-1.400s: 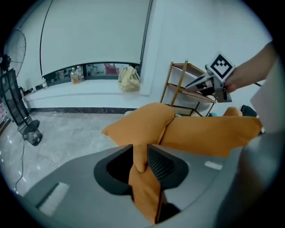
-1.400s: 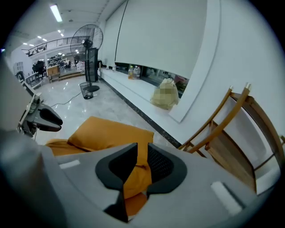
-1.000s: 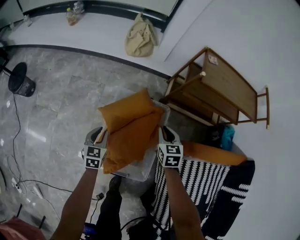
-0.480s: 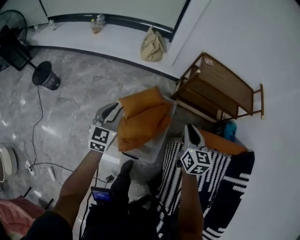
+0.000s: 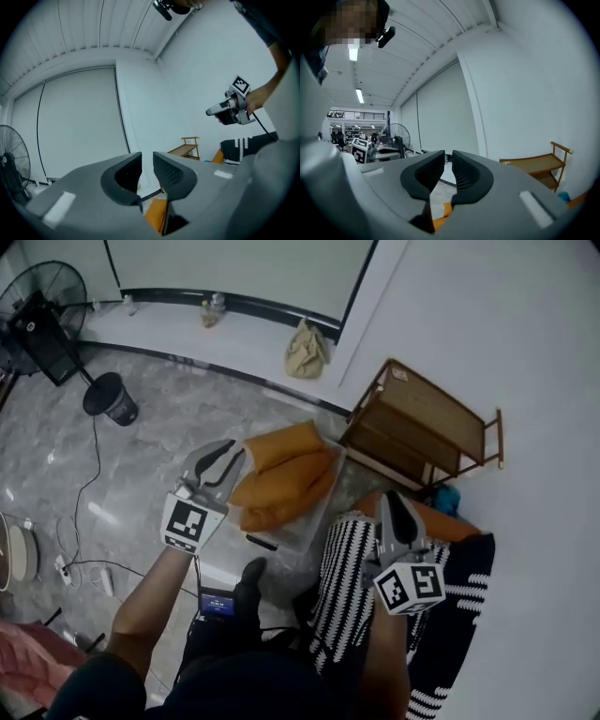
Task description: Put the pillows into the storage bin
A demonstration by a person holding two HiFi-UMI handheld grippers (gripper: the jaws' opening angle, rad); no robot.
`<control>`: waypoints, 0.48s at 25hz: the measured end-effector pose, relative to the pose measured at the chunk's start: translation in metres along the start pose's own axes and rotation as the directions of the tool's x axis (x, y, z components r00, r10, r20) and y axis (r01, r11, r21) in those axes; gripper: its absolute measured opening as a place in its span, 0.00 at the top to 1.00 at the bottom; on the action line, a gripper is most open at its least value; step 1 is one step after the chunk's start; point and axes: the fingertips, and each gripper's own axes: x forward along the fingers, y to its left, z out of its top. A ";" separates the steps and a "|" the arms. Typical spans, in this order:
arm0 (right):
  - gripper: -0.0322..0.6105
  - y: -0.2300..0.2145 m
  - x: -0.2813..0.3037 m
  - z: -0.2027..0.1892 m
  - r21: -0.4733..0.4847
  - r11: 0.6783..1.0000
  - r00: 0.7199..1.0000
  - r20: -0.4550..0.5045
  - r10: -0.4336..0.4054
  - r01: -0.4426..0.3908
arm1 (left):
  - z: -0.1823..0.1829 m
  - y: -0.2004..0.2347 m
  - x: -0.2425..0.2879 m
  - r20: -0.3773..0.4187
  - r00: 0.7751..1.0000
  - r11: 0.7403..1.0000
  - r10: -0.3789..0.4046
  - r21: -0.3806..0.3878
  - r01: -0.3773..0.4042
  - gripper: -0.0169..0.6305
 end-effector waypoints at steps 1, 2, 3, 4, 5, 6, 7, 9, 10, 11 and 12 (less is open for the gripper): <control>0.86 0.009 -0.013 0.009 -0.003 1.000 1.000 0.013 0.011 -0.011 | 0.012 -0.006 -0.010 0.016 1.000 1.000 -0.003 0.001 0.003 0.86; 0.86 0.017 -0.026 0.017 -0.006 1.000 1.000 0.018 0.012 -0.012 | 0.024 -0.011 -0.021 0.030 1.000 1.000 -0.005 -0.004 0.005 0.86; 0.86 0.024 -0.038 0.021 -0.012 1.000 1.000 0.011 0.001 -0.001 | 0.036 -0.016 -0.031 0.041 0.999 1.000 -0.004 -0.017 0.005 0.86; 0.86 0.028 -0.050 0.023 -0.020 1.000 1.000 -0.006 -0.017 0.017 | 0.047 -0.021 -0.042 0.051 0.999 0.999 0.000 -0.033 0.001 0.86; 0.87 0.032 -0.061 0.023 -0.028 0.999 0.999 -0.027 -0.035 0.034 | 0.058 -0.025 -0.052 0.064 0.998 0.999 0.005 -0.046 -0.002 0.86; 0.87 0.036 -0.073 0.022 -0.034 0.998 0.998 -0.044 -0.049 0.047 | 0.069 -0.029 -0.062 0.082 0.997 0.999 0.008 -0.052 -0.004 0.86; 0.87 0.041 -0.085 0.021 -0.037 0.998 0.997 -0.055 -0.056 0.054 | 0.078 -0.034 -0.073 0.099 0.995 0.998 0.013 -0.058 -0.007 0.86; 0.87 0.051 -0.109 0.019 -0.037 0.998 0.996 -0.064 -0.059 0.056 | 0.094 -0.044 -0.096 0.112 0.993 0.997 0.026 -0.077 -0.017 0.86; 0.87 0.056 -0.121 0.018 -0.038 0.998 0.996 -0.066 -0.059 0.056 | 0.101 -0.049 -0.107 0.117 0.993 0.996 0.029 -0.084 -0.020 0.86; 0.87 0.060 -0.132 0.018 -0.039 0.998 0.996 -0.066 -0.059 0.056 | 0.107 -0.055 -0.117 0.122 0.992 0.996 0.029 -0.086 -0.019 0.87; 0.87 0.063 -0.142 0.018 -0.039 0.998 0.996 -0.063 -0.059 0.057 | 0.112 -0.061 -0.126 0.126 0.992 0.996 0.026 -0.084 -0.016 0.87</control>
